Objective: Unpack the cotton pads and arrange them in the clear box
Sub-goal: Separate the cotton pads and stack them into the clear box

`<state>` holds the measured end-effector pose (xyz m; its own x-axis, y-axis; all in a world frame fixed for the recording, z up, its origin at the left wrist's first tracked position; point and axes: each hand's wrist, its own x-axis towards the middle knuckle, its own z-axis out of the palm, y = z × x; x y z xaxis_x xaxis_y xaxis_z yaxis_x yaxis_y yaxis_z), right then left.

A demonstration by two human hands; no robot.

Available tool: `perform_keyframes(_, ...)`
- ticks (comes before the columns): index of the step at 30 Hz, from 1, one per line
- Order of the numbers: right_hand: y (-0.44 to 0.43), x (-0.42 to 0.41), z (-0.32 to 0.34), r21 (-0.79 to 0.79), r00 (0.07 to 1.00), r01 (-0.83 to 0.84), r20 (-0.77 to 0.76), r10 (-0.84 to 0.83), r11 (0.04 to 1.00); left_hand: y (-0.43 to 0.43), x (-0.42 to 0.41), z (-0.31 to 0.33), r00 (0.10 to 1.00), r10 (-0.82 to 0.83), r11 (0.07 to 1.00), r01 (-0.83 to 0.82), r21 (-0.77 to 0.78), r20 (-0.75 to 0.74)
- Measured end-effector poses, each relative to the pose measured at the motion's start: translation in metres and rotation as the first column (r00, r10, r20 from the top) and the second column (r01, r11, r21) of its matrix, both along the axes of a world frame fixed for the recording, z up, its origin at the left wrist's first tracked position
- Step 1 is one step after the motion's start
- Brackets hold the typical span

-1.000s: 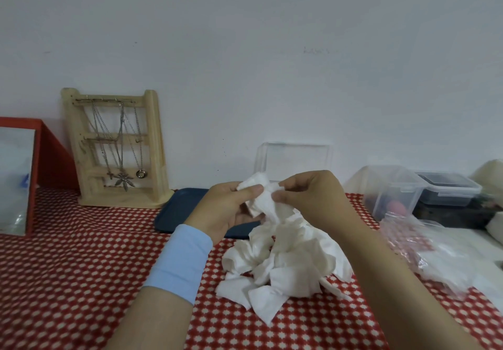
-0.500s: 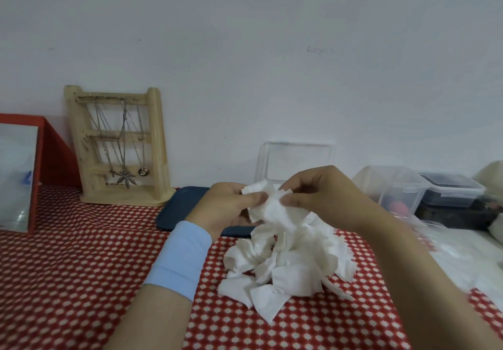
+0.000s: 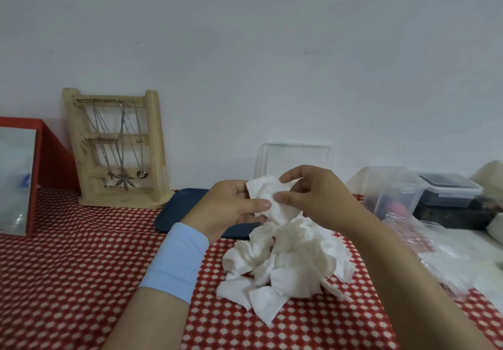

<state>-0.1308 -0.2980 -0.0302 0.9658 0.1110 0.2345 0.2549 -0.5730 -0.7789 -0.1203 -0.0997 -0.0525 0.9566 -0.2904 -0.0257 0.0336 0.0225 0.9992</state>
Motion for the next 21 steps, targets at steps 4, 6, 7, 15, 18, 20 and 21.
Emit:
perform_keyframes(4,-0.008,-0.001,0.002,0.064,0.989,-0.033,-0.143,0.042,0.997,-0.001,0.001,-0.002,0.999,0.008,0.998,-0.011,-0.062,-0.044)
perform_keyframes(6,-0.01,0.0,0.002,0.094,0.985,-0.011,-0.169,0.027,0.995,-0.003,0.001,-0.001,0.995,0.022,0.988,-0.036,-0.149,-0.095)
perform_keyframes(7,-0.011,-0.001,0.002,0.106,0.983,-0.002,-0.181,0.021,0.994,-0.004,0.001,-0.001,0.993,0.037,0.983,-0.056,-0.172,-0.111)
perform_keyframes(15,-0.017,-0.002,0.007,0.232,0.983,0.025,-0.18,0.018,0.972,-0.007,0.005,-0.01,0.976,0.18,0.972,-0.196,-0.134,-0.121)
perform_keyframes(18,-0.008,-0.004,0.005,0.273,0.979,-0.035,-0.186,0.089,0.961,-0.01,0.002,-0.007,0.986,0.123,0.98,-0.138,-0.145,-0.108)
perform_keyframes(20,-0.002,-0.005,0.003,0.252,0.979,-0.029,-0.187,0.078,0.967,-0.011,0.001,-0.005,0.992,0.082,0.985,-0.096,-0.146,-0.099)
perform_keyframes(21,0.0,-0.006,0.003,0.243,0.98,-0.014,-0.188,0.061,0.97,-0.011,0.001,-0.004,0.993,0.071,0.985,-0.084,-0.148,-0.096)
